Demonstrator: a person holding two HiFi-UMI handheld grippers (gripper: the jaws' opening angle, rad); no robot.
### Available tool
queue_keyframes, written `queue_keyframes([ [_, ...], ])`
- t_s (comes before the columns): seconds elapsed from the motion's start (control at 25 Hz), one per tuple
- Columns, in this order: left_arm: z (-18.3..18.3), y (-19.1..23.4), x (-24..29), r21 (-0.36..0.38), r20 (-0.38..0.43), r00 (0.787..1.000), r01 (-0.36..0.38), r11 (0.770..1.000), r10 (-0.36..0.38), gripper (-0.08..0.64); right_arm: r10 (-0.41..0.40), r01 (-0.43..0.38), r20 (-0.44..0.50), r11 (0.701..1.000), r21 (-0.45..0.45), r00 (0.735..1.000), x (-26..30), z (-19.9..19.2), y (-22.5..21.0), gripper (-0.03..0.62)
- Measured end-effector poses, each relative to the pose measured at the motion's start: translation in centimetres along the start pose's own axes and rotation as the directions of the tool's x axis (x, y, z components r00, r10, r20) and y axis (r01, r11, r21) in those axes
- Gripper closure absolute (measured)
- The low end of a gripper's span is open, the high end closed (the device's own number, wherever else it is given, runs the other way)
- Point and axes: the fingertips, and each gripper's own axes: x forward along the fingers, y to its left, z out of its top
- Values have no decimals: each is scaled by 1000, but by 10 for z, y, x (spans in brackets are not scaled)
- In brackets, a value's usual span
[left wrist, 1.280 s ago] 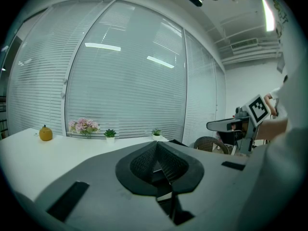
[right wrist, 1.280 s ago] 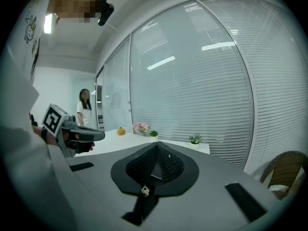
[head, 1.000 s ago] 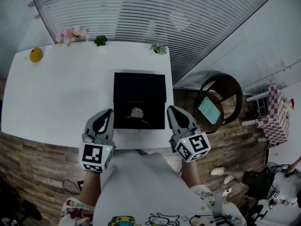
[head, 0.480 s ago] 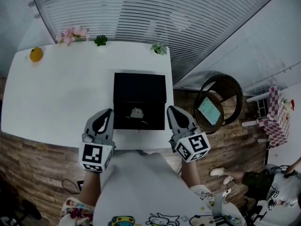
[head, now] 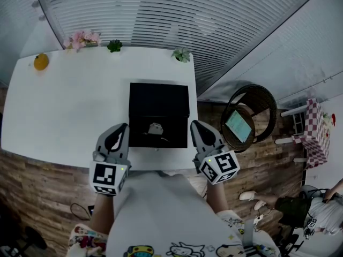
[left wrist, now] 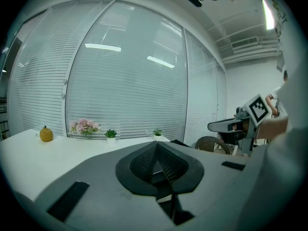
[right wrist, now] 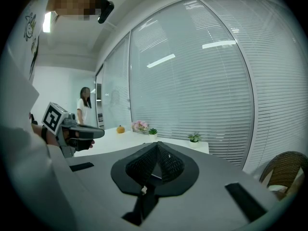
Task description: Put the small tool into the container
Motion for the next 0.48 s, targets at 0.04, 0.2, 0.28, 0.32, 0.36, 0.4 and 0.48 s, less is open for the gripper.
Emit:
queue_keyframes([
  [0.04,0,0,0,1,0,1000,1,1000,-1,554,-1,1,-1,1000,0,1000,0,0,0,592],
  [0.2,1,2,-1,8,2,1000,-1,1000,1,554,-3,3,-8,1000,1,1000,-2,-1,-1,594],
  [0.28,2,3,-2,8,2,1000,-2,1000,2,554,-3,3,-11,1000,1,1000,-2,-2,-2,594],
  [0.32,2,4,-2,8,1,1000,-1,1000,1,554,-4,4,-13,1000,1,1000,-1,-3,-2,594],
  [0.36,2,4,-2,6,1,1000,0,1000,0,554,-5,5,-14,1000,-1,1000,-1,-3,-3,594],
  [0.4,2,4,-1,4,0,1000,3,1000,-3,554,-6,6,-16,1000,-3,1000,0,-3,-3,592],
  [0.48,1,4,0,-5,-2,1000,7,1000,-7,554,-9,9,-18,1000,-7,1000,0,-4,-5,592],
])
